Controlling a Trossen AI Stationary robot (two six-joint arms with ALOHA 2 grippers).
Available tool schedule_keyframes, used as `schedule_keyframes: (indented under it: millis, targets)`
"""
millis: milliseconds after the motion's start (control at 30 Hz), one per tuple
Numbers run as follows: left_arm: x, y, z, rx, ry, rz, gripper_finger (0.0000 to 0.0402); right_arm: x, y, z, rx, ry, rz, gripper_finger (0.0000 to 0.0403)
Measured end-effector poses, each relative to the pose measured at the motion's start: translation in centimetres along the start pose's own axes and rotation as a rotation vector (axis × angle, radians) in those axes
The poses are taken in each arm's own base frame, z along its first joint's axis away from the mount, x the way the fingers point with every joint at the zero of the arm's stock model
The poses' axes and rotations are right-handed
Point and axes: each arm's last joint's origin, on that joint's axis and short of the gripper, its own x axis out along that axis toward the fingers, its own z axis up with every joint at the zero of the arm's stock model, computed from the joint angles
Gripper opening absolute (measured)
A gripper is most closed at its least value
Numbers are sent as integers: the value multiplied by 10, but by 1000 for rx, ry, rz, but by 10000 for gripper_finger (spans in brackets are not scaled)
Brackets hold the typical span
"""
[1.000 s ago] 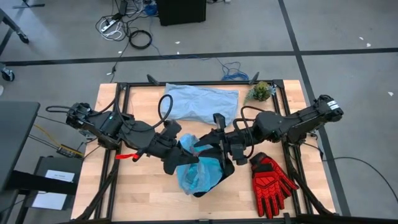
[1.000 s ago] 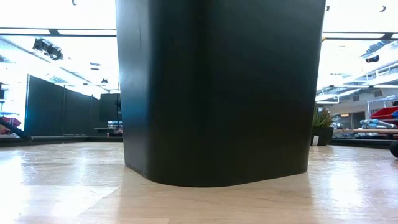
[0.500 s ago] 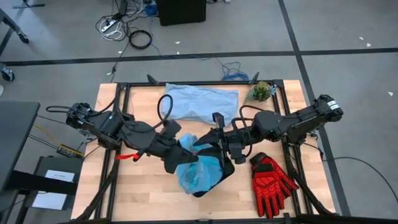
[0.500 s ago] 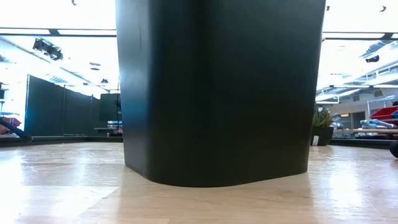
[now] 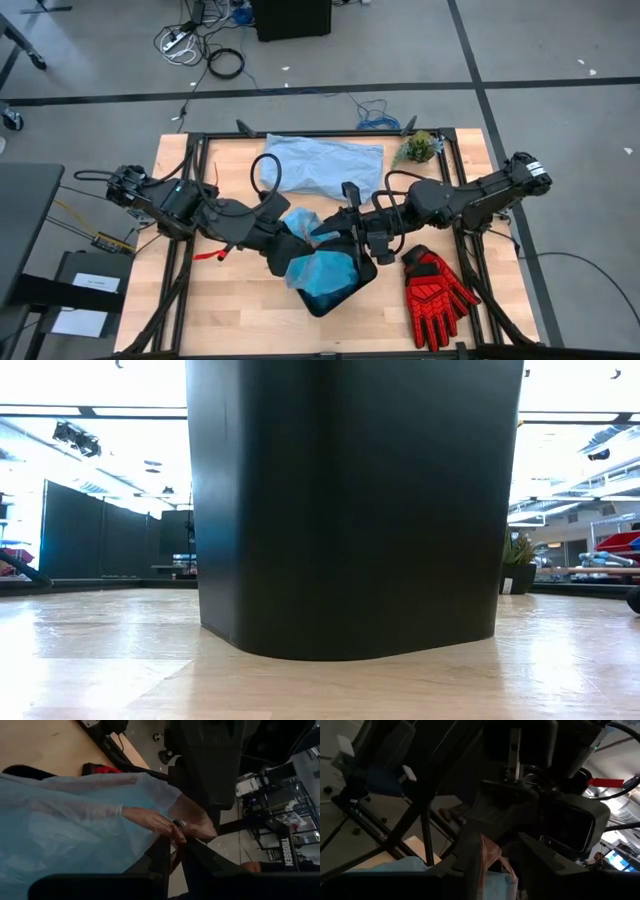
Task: Place trash/remove bag and relplace
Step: Close the light blue trash bag
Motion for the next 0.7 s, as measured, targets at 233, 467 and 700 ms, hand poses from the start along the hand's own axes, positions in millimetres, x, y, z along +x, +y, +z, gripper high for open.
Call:
schedule_keyframes:
  millis: [233, 467, 700]
  targets:
    - [-1, -11, 1, 137, -40, -97, 51, 0, -2, -2, 0, 46, -54, 114]
    - [-1, -7, -1, 182, -32, -48, 99, 0, -2, -2, -1, 49, -54, 114]
    - [-1, -1, -4, 146, -1, 4, 119, -2, -4, 0, 0, 42, -60, 114]
